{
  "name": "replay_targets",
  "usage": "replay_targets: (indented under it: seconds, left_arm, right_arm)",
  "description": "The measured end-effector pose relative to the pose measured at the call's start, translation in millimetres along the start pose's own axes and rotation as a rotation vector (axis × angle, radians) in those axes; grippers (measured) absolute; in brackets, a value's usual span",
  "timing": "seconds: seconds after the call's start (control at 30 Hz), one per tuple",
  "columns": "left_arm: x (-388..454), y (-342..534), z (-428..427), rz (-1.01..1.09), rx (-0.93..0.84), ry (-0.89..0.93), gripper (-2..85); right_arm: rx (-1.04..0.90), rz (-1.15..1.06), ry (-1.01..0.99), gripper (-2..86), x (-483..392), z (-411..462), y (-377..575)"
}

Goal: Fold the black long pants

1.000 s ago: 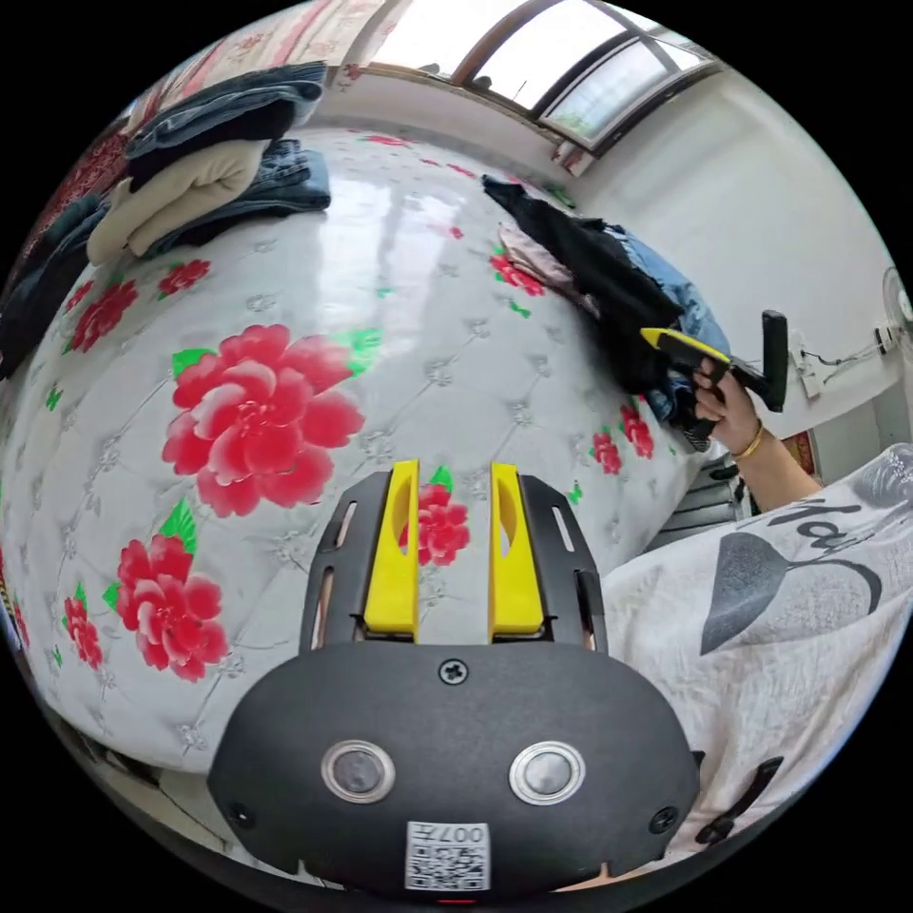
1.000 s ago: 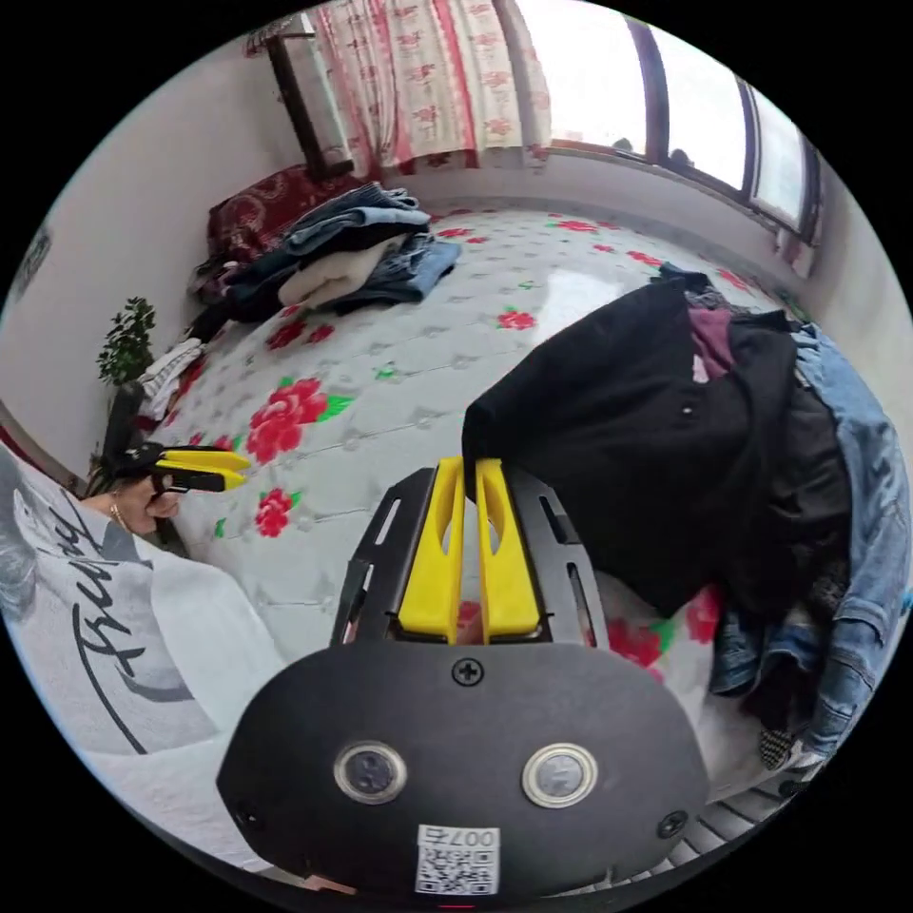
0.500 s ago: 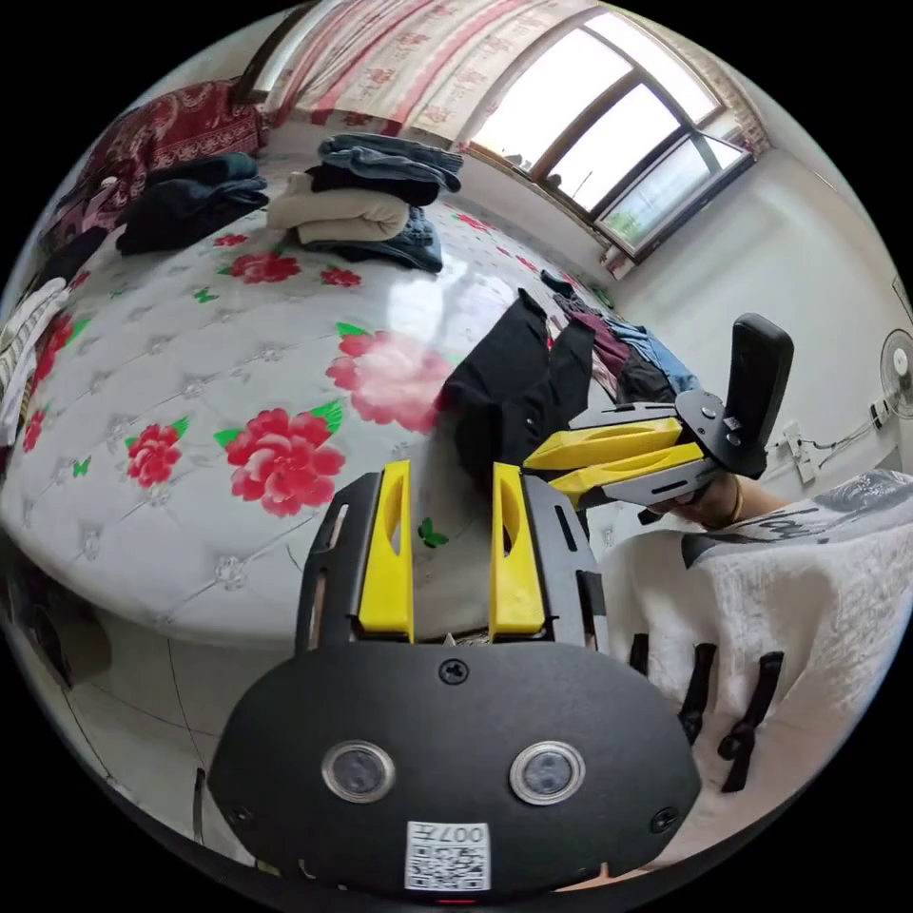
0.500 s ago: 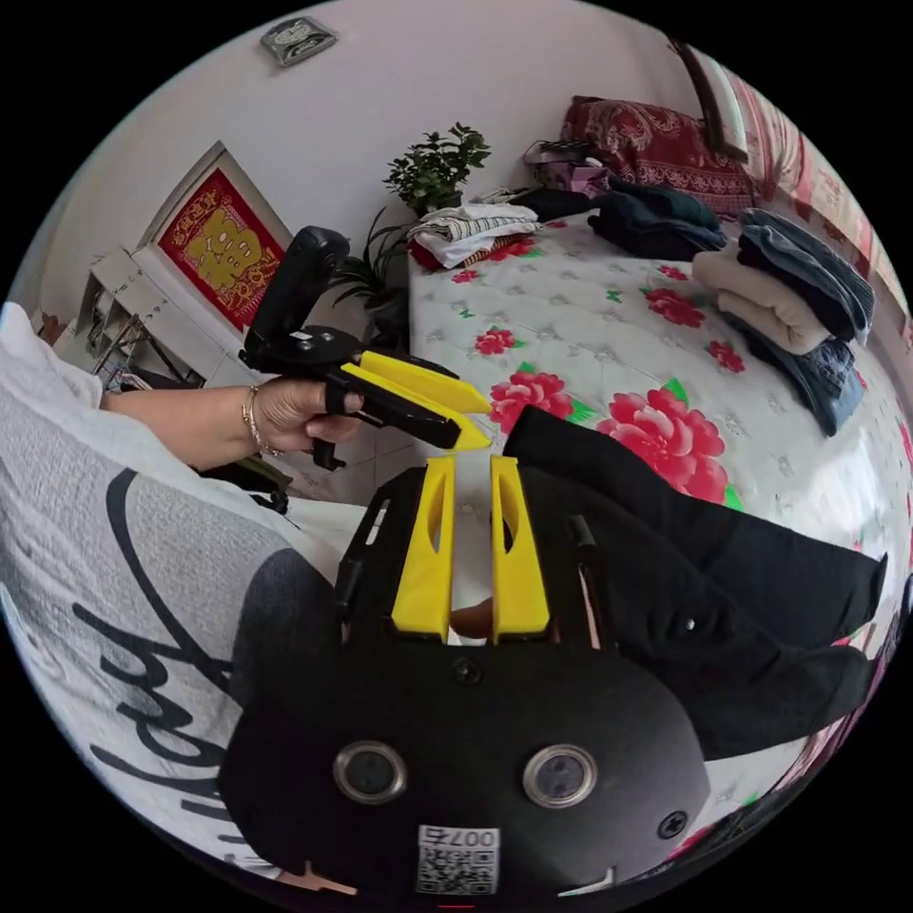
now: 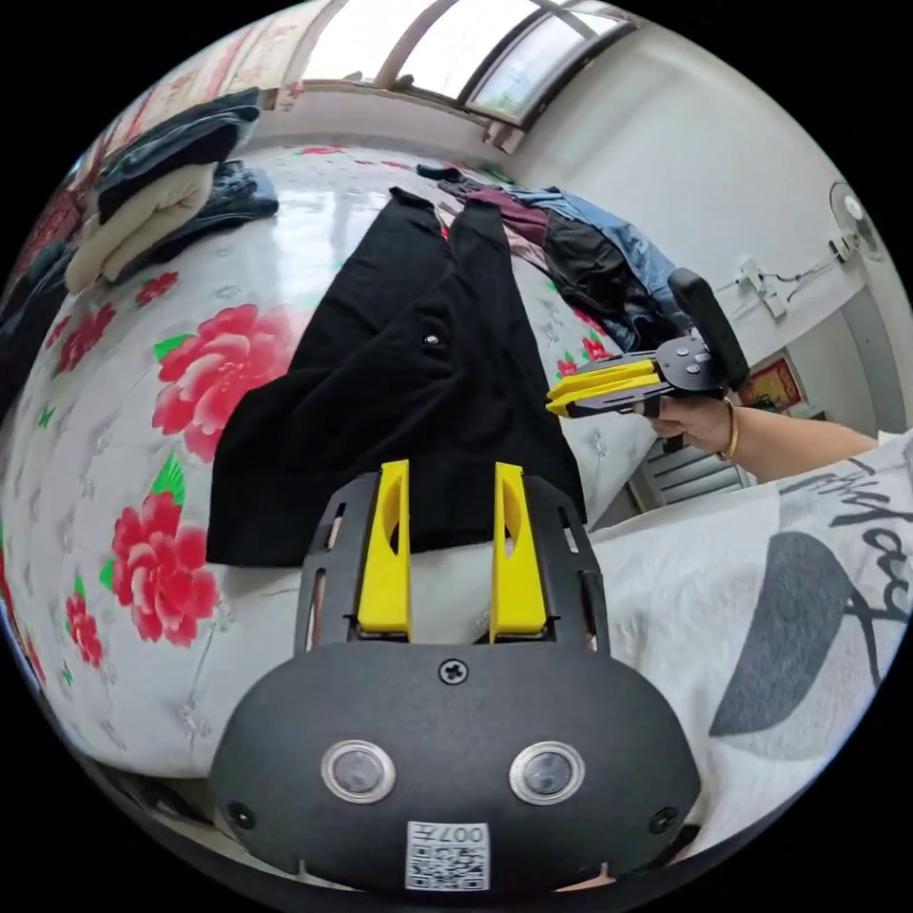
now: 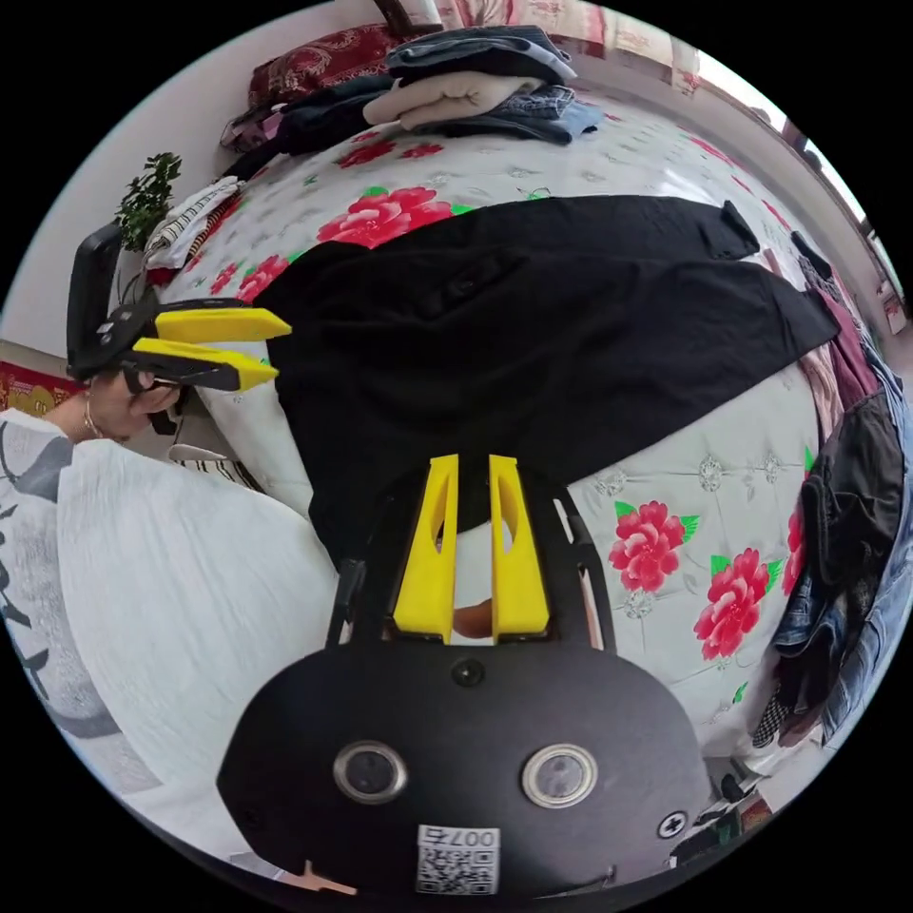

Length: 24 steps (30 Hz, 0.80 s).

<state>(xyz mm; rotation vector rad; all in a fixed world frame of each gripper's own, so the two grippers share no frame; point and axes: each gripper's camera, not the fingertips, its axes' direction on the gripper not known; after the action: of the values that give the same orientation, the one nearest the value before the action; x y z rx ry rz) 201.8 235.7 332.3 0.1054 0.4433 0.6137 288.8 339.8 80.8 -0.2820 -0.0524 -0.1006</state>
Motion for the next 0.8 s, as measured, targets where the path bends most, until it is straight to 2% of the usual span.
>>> replay_targets:
  seconds: [0.07, 0.1, 0.13, 0.23, 0.3, 0.37, 0.4, 0.47, 0.5, 0.53, 0.6, 0.67, 0.8]
  left_arm:
    - [6.2, -18.8, 33.6, 0.031, -0.127, -0.068, 8.8]
    - [12.2, -23.6, 49.1, 0.079, -0.181, -0.17, 6.2]
    - [22.5, -25.1, 50.8, 0.161, -0.175, -0.244, 4.5]
    - [33.1, -30.0, 49.0, 0.224, -0.241, -0.381, 1.0]
    - [18.5, -21.1, 43.6, 0.235, -0.267, -0.496, 0.0]
    - [-14.1, -6.3, 28.0, 0.198, -0.257, -0.55, -0.2]
    - [-44.6, 2.3, 12.4, 0.12, -0.263, -0.566, -0.2]
    - [-97.1, 16.1, -12.4, -0.044, -0.307, -0.639, -0.1]
    - [-131.5, 29.0, -28.5, -0.154, -0.342, -0.714, 0.2]
    - [-161.0, 43.1, -47.0, -0.293, -0.364, -0.77, 0.7]
    - [-186.3, 60.8, -78.3, -0.505, -0.38, -0.864, 1.5]
    - [-184.6, 78.3, -108.8, -0.633, -0.315, -0.925, 1.8]
    - [-134.5, 121.7, -142.1, -0.798, -0.074, -0.827, 4.7]
  right_arm:
    - [-0.049, 0.018, 0.011, 1.2, -9.3, 22.0, -7.8]
    - [-0.081, 0.042, 0.013, 0.9, -10.2, 29.7, -9.4]
    - [0.011, 0.075, 0.055, 0.6, -14.6, 26.3, -7.7]
    - [0.024, 0.049, 0.092, 0.0, -38.8, 32.2, -20.5]
    - [0.015, -0.075, 0.025, -0.1, -66.6, 34.6, -38.4]
    - [-0.022, -0.216, -0.2, -0.2, -108.5, 41.8, -76.6]
    - [-0.037, -0.245, -0.27, -0.2, -118.9, 43.6, -87.3]
    - [-0.18, -0.431, -0.573, -0.2, -161.2, 52.2, -122.9]
    - [-0.23, -0.485, -0.622, -0.3, -170.9, 53.7, -127.3]
    - [-0.267, -0.572, -0.632, -0.3, -184.3, 50.5, -130.3]
    - [-0.164, -0.603, -0.53, -0.3, -183.2, 32.6, -124.9]
    - [-0.053, -0.471, -0.48, -0.3, -145.6, 13.5, -120.2]
    - [0.096, -0.133, -0.341, -0.3, -48.2, -9.6, -106.3]
